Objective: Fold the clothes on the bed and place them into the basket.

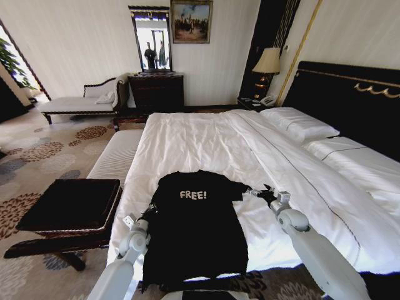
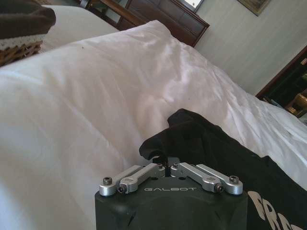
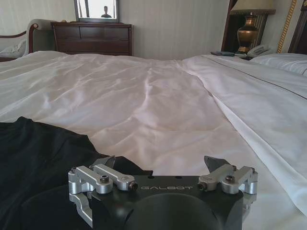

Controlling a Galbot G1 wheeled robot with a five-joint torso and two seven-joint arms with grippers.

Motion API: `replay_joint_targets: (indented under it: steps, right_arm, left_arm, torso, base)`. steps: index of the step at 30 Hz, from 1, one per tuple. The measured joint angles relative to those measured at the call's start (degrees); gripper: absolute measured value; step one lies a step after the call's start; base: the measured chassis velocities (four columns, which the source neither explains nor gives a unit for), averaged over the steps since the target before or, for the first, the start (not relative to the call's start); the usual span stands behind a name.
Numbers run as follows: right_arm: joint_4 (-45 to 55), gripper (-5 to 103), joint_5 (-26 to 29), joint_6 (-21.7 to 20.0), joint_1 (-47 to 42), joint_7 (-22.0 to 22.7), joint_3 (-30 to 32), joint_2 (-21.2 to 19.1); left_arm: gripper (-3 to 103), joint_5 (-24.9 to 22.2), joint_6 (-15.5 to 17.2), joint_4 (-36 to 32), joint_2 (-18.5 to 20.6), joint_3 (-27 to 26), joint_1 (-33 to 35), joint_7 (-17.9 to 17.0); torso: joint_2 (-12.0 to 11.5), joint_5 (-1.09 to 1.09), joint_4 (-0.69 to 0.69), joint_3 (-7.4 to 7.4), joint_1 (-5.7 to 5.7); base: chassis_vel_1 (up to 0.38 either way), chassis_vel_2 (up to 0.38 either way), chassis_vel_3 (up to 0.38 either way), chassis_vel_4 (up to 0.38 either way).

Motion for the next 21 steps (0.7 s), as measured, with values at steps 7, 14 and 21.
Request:
replay_joint_targets:
  steps: [7,14,21]
  right_arm:
    - [0.2,100,0.0,0.0,0.0,-0.1,0.1,0.4]
    - [0.3,100,-0.3,0.0,0.2,-0.2,-0.2,0.8]
    - [0.4,100,-0.6,0.0,-0.1,-0.4,-0.1,0.9]
  left_arm:
    - [0,0.4,-0.1,-0.7,3.3,-1.5,-0.8,0.0]
    - [0,0.9,0.5,-1.8,5.7,-2.3,0.5,0.5]
    - [0,2.3,0.7,-1.6,5.3,-2.2,0.5,0.4]
  torso:
    - [0.0,0.00,0.00,0.00,0.00]
    - [0.0,0.00,0.00,0.00,0.00]
    - [0.0,0.01,0.00,0.00,0.00]
  base:
    - [0.000,0.000,0.000,0.000]
    - [0.000,0.000,0.000,0.000]
    - [0.000,0.000,0.000,0.000]
